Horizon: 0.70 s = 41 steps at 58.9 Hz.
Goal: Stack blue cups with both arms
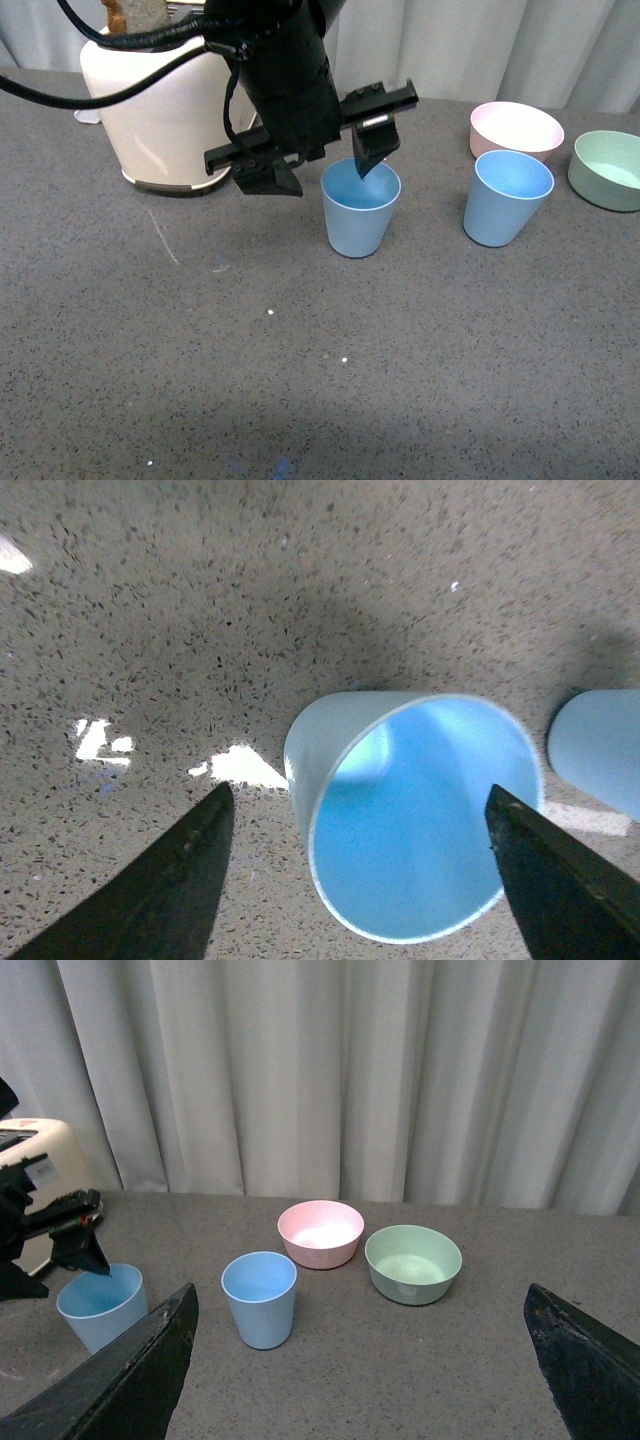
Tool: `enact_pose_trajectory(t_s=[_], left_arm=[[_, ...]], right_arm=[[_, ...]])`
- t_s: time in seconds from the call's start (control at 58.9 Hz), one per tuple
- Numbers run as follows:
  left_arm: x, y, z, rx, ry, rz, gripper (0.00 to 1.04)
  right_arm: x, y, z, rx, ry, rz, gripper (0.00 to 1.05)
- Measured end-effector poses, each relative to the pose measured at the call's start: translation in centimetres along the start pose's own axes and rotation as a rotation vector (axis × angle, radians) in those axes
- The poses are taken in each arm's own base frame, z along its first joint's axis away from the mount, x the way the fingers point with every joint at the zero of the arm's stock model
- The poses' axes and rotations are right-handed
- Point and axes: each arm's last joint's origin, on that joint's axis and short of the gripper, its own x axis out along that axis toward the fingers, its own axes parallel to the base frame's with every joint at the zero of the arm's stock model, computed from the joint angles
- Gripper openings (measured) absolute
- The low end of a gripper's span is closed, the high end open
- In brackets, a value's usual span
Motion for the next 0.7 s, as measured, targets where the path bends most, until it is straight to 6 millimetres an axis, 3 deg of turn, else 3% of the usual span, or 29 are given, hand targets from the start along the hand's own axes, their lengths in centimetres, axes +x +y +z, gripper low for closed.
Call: enact_pose_trajectory(t_s=[0.136,0.204,0.289,0.357,0.391,0.459,0.527,0.679,0.696], left_arm=[[-1.8,0.1,0.5,-0.005,-0.04,0.001,0.98],[-2.1,0.2,0.6,0.022,-0.097,0.012,0.98],[-2.0,2.9,-0.6,0.187,-0.513,0.116,0.8],[-2.8,5.5,-2.1,0.276,-0.672,0.12,0.69],[-3.9,7.1,-2.8,0.308,-0.787,0.103,0.62],[-8.3,9.7,-3.8,0.309,-1.053,0.042,0.44],[-11.0,11.6,-4.8,0.312,-1.118,0.044,0.29],[-12.2,14.7,-7.9,0.341,-1.067,0.067,0.03],[-12.5,15.2,-8.5,0.348,-1.057,0.067,0.04]], right_arm=[[0.0,0.0,0.0,0.0,0.0,0.0,0.95],[0.0,0.0,0.0,0.0,0.0,0.0,0.95],[0.0,0.0,0.0,0.0,0.0,0.0,0.95],[0.0,0.0,0.0,0.0,0.0,0.0,0.95],[0.0,0.0,0.0,0.0,0.0,0.0,0.95],[0.0,0.0,0.0,0.0,0.0,0.0,0.95],[0.0,0.0,0.0,0.0,0.0,0.0,0.95],[0.0,0.0,0.0,0.0,0.0,0.0,0.95],[0.0,0.0,0.0,0.0,0.0,0.0,0.95]])
